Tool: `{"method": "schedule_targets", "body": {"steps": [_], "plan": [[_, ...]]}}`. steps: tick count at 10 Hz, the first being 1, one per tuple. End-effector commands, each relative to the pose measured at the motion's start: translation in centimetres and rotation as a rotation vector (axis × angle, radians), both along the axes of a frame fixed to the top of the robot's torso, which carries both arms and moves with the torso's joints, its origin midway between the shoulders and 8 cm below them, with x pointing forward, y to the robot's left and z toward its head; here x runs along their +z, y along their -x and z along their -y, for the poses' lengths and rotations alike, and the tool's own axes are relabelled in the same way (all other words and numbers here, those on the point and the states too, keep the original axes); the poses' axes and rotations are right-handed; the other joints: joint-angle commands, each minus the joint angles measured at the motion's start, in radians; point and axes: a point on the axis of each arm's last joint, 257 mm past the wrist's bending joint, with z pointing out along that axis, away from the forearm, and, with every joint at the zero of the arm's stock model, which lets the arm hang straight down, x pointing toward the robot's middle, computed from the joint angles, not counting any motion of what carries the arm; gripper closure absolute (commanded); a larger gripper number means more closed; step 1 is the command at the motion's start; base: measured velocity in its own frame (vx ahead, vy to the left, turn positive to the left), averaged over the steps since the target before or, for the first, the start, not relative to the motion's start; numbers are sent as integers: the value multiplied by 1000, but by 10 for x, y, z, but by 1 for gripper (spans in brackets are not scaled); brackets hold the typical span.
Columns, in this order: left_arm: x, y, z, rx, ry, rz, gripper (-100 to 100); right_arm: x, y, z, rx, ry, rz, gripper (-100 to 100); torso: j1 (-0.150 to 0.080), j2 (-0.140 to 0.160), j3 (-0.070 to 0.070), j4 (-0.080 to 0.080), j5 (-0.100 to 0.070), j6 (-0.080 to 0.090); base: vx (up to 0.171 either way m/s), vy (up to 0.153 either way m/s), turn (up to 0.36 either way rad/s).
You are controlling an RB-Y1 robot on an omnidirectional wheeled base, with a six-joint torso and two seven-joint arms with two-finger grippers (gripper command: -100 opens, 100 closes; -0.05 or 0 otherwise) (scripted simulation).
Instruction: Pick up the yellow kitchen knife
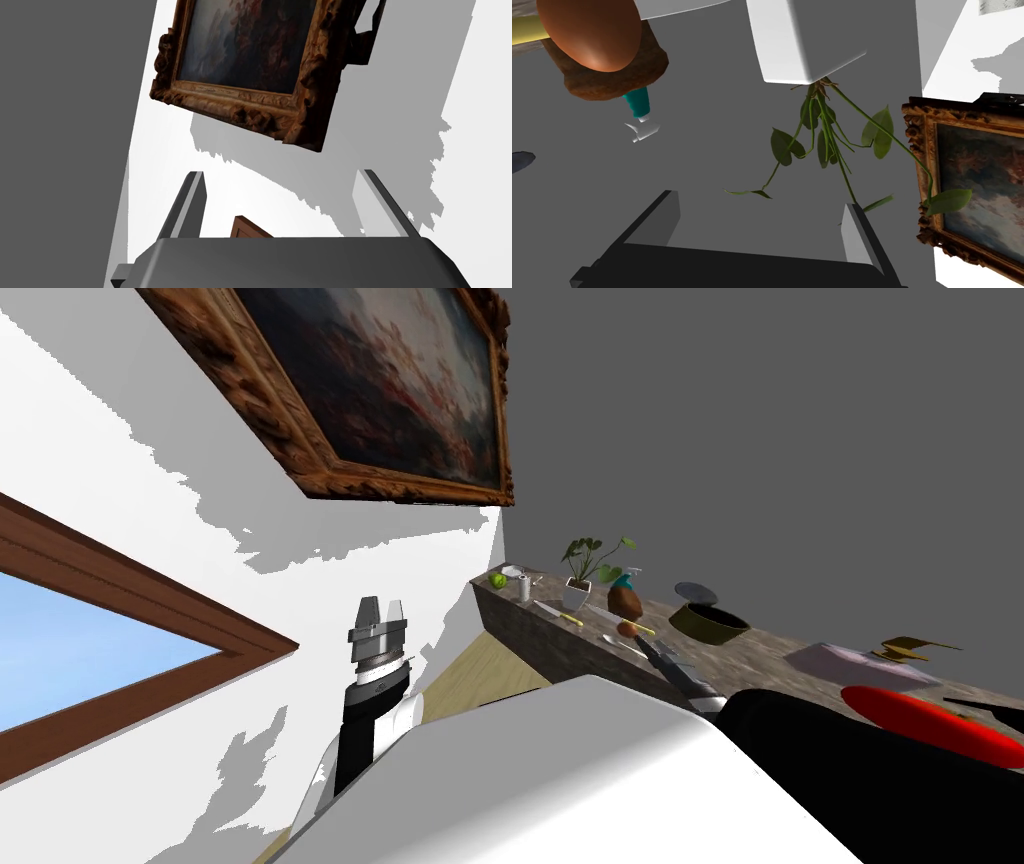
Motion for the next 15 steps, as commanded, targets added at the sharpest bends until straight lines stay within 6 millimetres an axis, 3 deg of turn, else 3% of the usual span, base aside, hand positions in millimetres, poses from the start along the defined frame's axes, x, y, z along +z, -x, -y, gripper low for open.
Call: {"method": "schedule_targets", "body": {"steps": [1, 4, 6, 8, 15], "plan": [[0, 0, 0, 0, 0, 0, 0, -11, 19, 19, -23, 73, -79, -100, 0, 0, 0, 0, 0, 0, 95, 116, 209], [0, 0, 0, 0, 0, 0, 0, -27, 46, 40, -53, 128, -164, -100, -1, -2, -1, 0, 0, -1, 91, 83, 151], [0, 0, 0, 0, 0, 0, 0, -37, 85, 65, -67, 247, -293, -100, 1, -1, -1, 0, 0, -1, 121, 120, 306], [0, 0, 0, 0, 0, 0, 0, -47, 96, 72, -89, 237, -319, -100, -1, -3, -2, -1, 0, 0, 93, 42, 20], [0, 0, 0, 0, 0, 0, 0, -70, 189, 123, -110, 425, -614, -100, -3, 0, 0, 0, -1, 0, 98, 41, 177]]}}
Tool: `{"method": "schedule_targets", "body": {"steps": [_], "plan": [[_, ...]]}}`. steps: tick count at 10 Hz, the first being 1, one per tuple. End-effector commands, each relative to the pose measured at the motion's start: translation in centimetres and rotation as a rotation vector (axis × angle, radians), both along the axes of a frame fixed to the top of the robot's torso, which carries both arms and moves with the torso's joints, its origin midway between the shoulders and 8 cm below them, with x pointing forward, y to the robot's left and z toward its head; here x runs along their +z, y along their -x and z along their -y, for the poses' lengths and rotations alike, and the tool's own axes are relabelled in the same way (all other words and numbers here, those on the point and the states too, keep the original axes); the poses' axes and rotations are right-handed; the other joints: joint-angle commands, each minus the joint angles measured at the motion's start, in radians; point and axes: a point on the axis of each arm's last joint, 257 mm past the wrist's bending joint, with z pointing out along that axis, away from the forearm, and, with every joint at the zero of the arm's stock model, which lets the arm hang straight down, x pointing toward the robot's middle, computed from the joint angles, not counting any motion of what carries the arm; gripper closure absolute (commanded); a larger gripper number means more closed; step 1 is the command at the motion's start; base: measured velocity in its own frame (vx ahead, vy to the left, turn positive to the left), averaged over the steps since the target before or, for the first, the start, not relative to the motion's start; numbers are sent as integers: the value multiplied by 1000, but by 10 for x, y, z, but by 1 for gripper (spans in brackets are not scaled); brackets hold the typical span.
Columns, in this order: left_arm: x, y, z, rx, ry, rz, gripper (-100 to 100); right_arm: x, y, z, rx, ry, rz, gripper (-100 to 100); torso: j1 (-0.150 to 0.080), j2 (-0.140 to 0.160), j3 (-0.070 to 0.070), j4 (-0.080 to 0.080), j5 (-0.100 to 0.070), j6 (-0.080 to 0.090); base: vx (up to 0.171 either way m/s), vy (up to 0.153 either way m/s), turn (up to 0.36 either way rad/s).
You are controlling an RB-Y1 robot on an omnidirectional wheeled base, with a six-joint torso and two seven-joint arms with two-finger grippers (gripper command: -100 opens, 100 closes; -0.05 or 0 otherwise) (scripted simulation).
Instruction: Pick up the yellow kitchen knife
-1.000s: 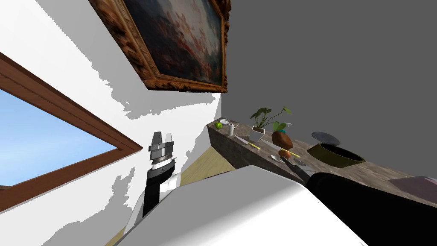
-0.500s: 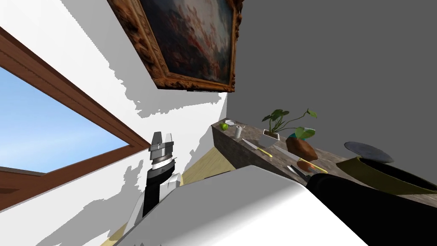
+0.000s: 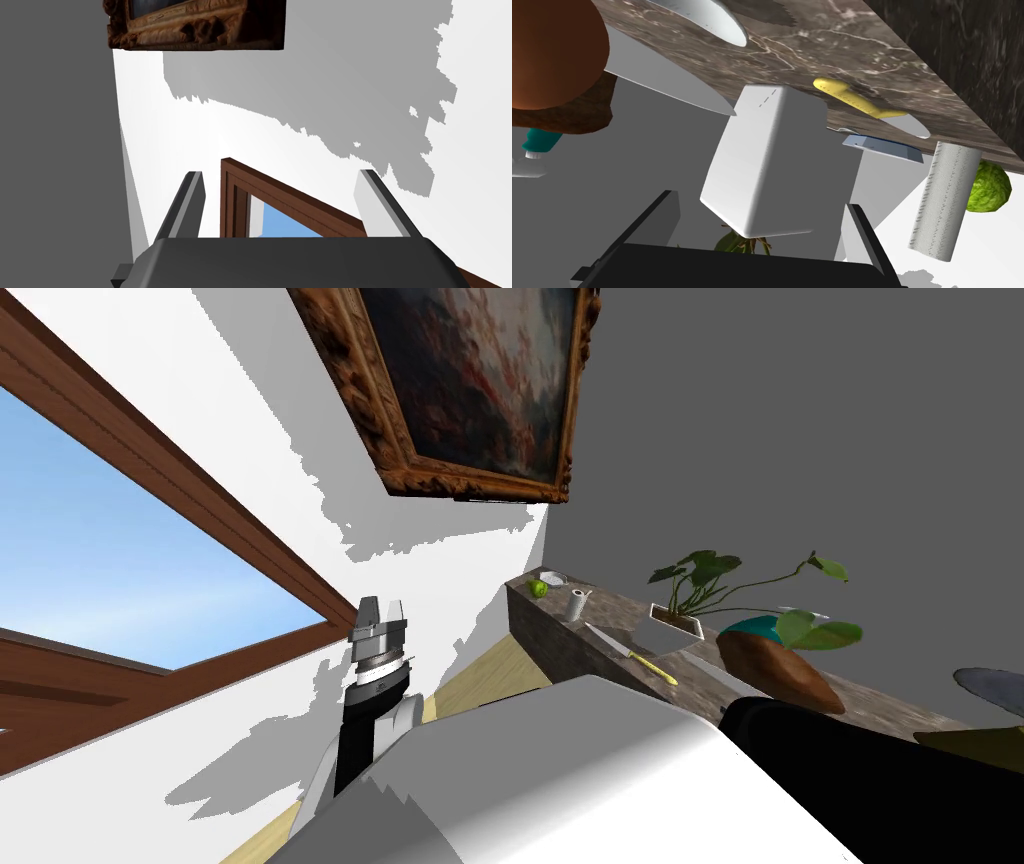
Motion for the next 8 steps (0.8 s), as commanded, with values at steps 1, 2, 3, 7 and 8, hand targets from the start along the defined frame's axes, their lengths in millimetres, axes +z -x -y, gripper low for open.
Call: {"method": "schedule_targets", "body": {"steps": [1, 2, 3, 7, 8], "plan": [[0, 0, 0, 0, 0, 0, 0, -6, 19, 11, -21, 16, -50, -100, 0, 0, 0, 0, 0, 0, 94, 12, 104], [0, 0, 0, 0, 0, 0, 0, -5, 31, 17, -2, 55, -109, -100, -1, 1, 0, 0, 0, 1, 104, 9, 220], [0, 0, 0, 0, 0, 0, 0, -7, 37, 19, -14, 52, -117, -100, -1, 0, 0, 0, 0, 0, 95, 0, 102], [0, 0, 0, 0, 0, 0, 0, -17, 92, 39, -41, 98, -273, -100, -2, 3, 2, 1, -1, 1, 68, -2, 124], [0, 0, 0, 0, 0, 0, 0, -18, 111, 46, -42, 118, -332, -100, -1, 1, 0, 0, 0, 0, 154, -21, 300]]}}
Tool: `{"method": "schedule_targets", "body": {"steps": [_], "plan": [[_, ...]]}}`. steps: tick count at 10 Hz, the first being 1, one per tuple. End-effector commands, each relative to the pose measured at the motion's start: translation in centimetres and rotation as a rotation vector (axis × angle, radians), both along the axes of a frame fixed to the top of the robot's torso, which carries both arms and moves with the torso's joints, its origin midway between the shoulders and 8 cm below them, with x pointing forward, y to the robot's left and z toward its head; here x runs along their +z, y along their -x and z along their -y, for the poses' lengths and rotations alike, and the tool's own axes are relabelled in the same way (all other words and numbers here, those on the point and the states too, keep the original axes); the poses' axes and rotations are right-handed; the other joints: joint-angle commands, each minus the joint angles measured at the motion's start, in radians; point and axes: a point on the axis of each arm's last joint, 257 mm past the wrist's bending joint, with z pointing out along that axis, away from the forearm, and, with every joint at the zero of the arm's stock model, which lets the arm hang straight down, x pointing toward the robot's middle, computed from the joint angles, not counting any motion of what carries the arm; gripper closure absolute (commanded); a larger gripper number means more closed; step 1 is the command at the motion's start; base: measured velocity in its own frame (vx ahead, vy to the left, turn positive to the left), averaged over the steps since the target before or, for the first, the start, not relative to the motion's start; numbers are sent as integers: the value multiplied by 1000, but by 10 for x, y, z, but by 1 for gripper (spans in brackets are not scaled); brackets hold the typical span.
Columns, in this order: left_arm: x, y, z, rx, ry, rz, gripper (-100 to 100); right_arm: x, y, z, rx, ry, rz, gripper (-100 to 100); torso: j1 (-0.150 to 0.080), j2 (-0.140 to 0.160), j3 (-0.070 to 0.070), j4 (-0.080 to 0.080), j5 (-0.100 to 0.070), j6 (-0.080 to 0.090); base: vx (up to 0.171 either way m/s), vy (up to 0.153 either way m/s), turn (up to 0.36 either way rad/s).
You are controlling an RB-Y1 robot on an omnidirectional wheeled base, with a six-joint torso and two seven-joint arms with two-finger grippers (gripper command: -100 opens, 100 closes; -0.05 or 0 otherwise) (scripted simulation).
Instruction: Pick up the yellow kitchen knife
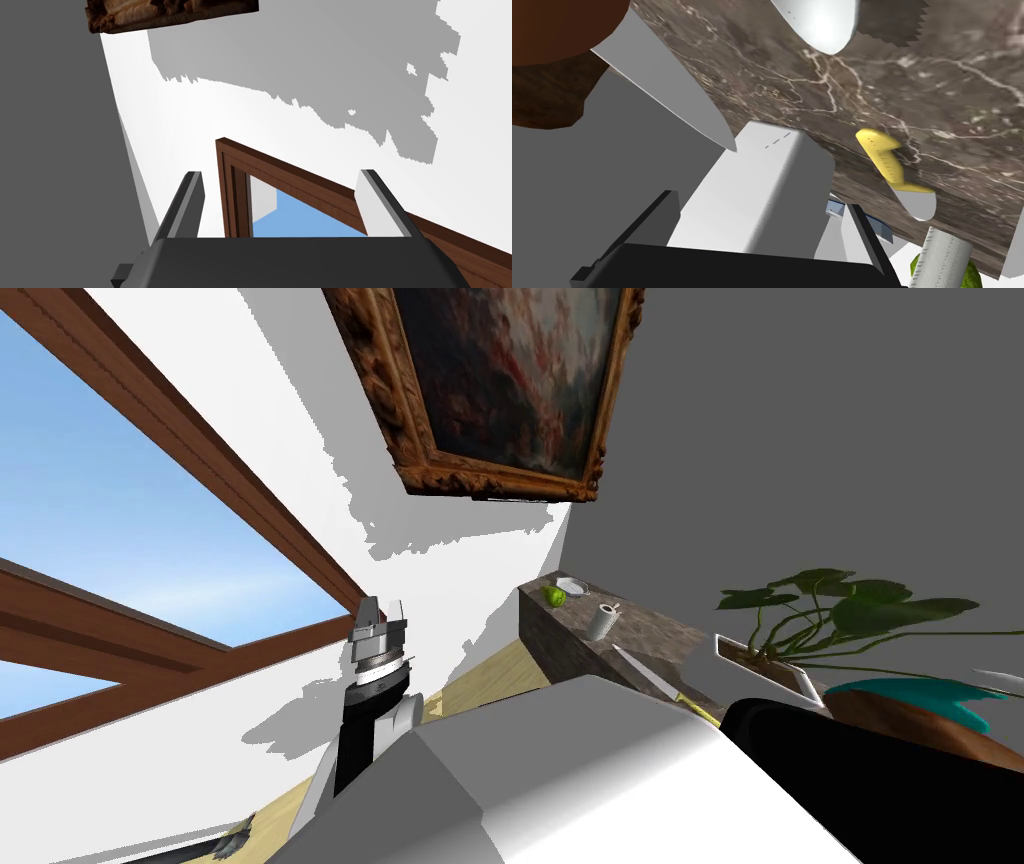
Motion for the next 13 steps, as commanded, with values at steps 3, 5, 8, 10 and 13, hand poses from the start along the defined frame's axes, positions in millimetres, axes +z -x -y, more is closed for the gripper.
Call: {"method": "schedule_targets", "body": {"steps": [3, 5, 8, 10, 13], "plan": [[0, 0, 0, 0, 0, 0, 0, -6, 39, 8, -12, 23, -119, -100, 1, 2, 1, 0, 0, 1, 92, -22, 107], [0, 0, 0, 0, 0, 0, 0, -9, 56, 11, -7, 33, -179, -100, 2, 7, 4, 2, 0, 2, 39, -2, 74], [0, 0, 0, 0, 0, 0, 0, -15, 93, 15, -45, 29, -256, -100, 0, 5, 3, 1, 0, 1, 66, -27, 124], [0, 0, 0, 0, 0, 0, 0, -17, 104, 15, -31, 32, -305, -100, 2, 7, 4, 2, 0, 2, 32, -15, 71], [0, 0, 0, 0, 0, 0, 0, -25, 152, 13, -66, 13, -419, -100, 0, 5, 3, 1, 0, 1, 66, -37, 145]]}}
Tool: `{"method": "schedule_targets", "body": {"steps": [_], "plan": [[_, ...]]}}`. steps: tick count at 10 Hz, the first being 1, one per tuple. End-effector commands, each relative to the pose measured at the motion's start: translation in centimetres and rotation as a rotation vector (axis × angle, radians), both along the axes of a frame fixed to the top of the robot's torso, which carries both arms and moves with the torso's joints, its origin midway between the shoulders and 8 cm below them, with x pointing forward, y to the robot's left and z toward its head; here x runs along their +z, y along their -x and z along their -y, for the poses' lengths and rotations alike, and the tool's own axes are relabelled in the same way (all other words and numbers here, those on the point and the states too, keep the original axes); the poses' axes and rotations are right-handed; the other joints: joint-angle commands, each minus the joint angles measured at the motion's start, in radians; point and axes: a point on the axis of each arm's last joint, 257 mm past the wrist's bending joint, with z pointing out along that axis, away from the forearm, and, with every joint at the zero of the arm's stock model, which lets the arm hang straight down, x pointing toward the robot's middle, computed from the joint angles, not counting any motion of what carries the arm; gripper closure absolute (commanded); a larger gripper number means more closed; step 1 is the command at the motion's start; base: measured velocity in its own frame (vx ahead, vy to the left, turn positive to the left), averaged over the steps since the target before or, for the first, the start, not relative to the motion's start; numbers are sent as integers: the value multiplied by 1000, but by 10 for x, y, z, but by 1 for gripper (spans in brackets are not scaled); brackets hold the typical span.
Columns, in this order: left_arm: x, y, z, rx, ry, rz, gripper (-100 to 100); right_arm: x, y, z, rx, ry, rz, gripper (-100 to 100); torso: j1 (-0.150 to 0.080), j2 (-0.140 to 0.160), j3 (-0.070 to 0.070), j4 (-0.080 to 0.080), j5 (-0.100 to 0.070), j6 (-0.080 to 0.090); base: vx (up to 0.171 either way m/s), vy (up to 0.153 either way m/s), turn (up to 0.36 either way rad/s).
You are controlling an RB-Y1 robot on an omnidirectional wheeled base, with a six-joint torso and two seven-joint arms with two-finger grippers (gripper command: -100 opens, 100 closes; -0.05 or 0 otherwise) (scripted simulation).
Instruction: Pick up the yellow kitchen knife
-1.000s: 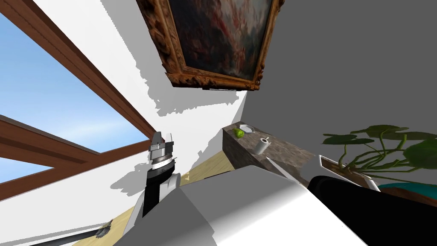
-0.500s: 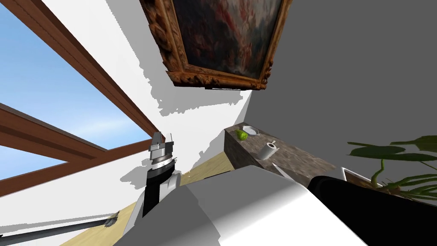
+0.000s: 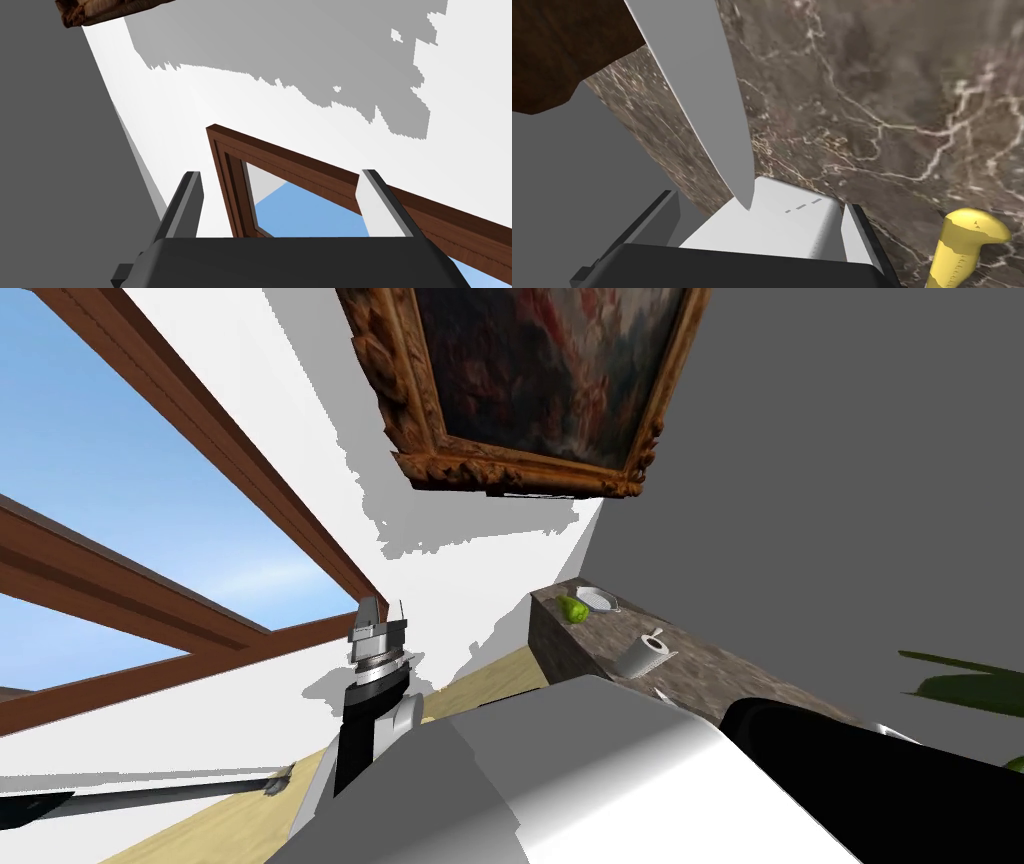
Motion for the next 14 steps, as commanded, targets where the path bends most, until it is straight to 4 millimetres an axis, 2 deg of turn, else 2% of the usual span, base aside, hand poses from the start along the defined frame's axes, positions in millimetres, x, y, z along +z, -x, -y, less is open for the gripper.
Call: {"method": "schedule_targets", "body": {"steps": [1, 3, 5, 6, 7, 8, 9, 10, 11, 14], "plan": [[0, 0, 0, 0, 0, 0, 0, -6, 27, -7, -15, -12, -76, -100, 0, 0, 0, 0, 0, 0, 91, -70, 173], [0, 0, 0, 0, 0, 0, 0, -11, 55, -13, -26, -34, -154, -100, -1, 0, 0, 0, 0, 0, 67, -56, 149], [0, 0, 0, 0, 0, 0, 0, -11, 55, -13, -26, -34, -154, -100, 1, 1, 1, 0, 0, 1, 34, -31, 8], [0, 0, 0, 0, 0, 0, 0, -15, 74, -18, -35, -52, -208, -100, 3, 3, 2, 1, 0, 1, 29, -36, 132], [0, 0, 0, 0, 0, 0, 0, -16, 81, -20, -38, -59, -226, -100, 2, 3, 2, 1, 0, 0, 43, -58, 135], [0, 0, 0, 0, 0, 0, 0, -17, 85, -22, -40, -63, -238, -100, 1, 2, 1, 1, 0, 1, 34, -49, 54], [0, 0, 0, 0, 0, 0, 0, -17, 81, -21, -39, -59, -228, -100, 1, 3, 2, 1, 0, 1, 13, -19, 9], [0, 0, 0, 0, 0, 0, 0, -17, 82, -21, -39, -60, -230, 0, 3, 4, 2, 1, 0, 1, 0, 0, 0], [0, 0, 0, 0, 0, 0, 0, -23, 85, -19, -77, -66, -231, -100, 4, 5, 3, 1, 1, 1, -73, 29, 285], [0, 0, 0, 0, 0, 0, 0, -34, 90, -17, -139, -75, -233, -100, 5, 10, 7, 4, -1, -3, -124, 58, 229]]}}
